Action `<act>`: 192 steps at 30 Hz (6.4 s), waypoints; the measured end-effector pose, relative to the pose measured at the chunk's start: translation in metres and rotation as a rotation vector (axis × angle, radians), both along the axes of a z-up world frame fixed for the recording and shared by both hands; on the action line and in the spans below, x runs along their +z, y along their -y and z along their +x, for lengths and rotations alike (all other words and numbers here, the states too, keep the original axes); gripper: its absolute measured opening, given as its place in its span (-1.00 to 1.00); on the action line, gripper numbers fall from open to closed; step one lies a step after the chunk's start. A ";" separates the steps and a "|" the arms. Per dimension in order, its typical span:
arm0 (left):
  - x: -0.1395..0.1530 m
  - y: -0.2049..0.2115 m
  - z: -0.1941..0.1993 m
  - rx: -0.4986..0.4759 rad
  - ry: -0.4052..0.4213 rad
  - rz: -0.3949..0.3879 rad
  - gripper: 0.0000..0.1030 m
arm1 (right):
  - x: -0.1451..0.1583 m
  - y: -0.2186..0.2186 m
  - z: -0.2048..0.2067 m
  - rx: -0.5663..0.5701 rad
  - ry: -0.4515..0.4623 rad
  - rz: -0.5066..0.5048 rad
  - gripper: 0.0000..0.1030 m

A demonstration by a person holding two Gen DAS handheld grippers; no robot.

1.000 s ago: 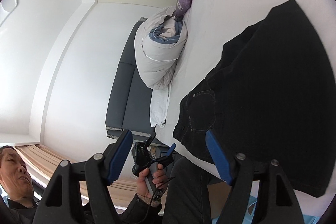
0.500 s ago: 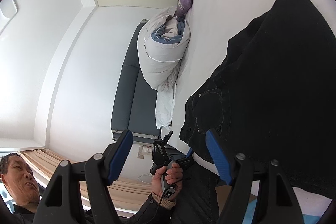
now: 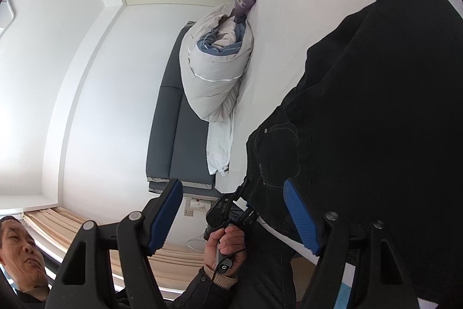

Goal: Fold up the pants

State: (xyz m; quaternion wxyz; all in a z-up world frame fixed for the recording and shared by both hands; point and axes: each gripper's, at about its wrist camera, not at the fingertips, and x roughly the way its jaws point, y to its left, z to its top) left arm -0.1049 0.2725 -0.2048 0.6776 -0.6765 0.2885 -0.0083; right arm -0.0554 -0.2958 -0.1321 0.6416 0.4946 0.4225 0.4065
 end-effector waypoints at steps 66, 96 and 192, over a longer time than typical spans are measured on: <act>0.125 0.524 0.031 -1.196 0.341 1.271 -0.72 | -0.010 0.098 0.034 -0.008 -0.029 -0.517 -0.65; 0.064 0.353 0.072 -1.026 0.210 0.858 0.36 | -0.050 0.086 -0.027 0.077 0.020 -0.339 -0.25; 0.063 0.368 0.320 -1.007 0.116 1.142 -0.55 | -0.012 0.085 0.215 -0.080 0.128 -0.819 -0.48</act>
